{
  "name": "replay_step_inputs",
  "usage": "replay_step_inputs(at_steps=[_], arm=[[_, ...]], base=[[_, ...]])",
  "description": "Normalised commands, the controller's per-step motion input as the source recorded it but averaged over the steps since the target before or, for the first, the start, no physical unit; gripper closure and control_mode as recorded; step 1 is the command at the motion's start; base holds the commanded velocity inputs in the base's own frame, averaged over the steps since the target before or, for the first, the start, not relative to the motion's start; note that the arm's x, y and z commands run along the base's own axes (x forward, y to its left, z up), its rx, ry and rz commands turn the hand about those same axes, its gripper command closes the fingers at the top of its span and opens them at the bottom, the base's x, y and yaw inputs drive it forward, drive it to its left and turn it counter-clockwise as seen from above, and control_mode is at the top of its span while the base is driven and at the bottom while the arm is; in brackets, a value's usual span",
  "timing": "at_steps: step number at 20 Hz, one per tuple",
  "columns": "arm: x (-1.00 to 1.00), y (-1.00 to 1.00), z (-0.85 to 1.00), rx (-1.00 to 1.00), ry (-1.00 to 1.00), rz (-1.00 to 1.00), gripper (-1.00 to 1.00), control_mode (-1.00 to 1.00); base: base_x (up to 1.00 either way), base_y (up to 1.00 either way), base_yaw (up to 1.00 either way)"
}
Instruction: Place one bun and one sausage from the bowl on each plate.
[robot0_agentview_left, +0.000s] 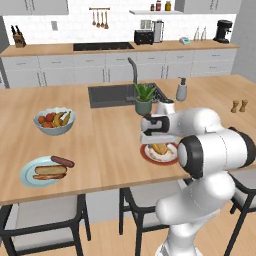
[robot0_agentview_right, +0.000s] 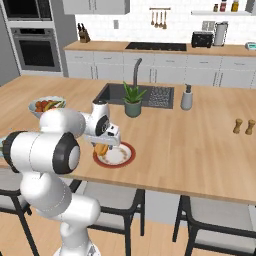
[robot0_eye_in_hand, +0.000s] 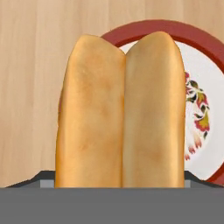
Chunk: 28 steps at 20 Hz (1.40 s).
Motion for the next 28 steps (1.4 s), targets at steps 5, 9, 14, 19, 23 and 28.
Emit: replay_step_inputs(at_steps=[5, 9, 14, 19, 23, 28], arm=[[0.12, 0.0, -0.51, 0.0, -0.03, 0.0, 1.0, -1.0], [0.04, 0.0, -0.57, 0.0, -0.1, 0.0, 1.0, -1.0], [0.2, -0.01, -0.43, 0.0, -0.05, 0.0, 1.0, -1.0], [0.17, -0.08, -0.17, 0.0, -0.1, 0.0, 1.0, -1.0], [0.03, -0.01, -0.07, 0.0, -0.05, 0.0, 1.0, -1.0], [-0.01, 0.0, 0.08, 0.02, -0.03, 0.0, -1.0, -1.0]], base=[[0.0, 0.0, 0.0], [0.0, 0.0, 0.0], [0.0, 0.0, 0.0], [0.0, 0.0, 0.0], [0.0, 0.0, 0.0], [0.0, 0.0, 0.0]])
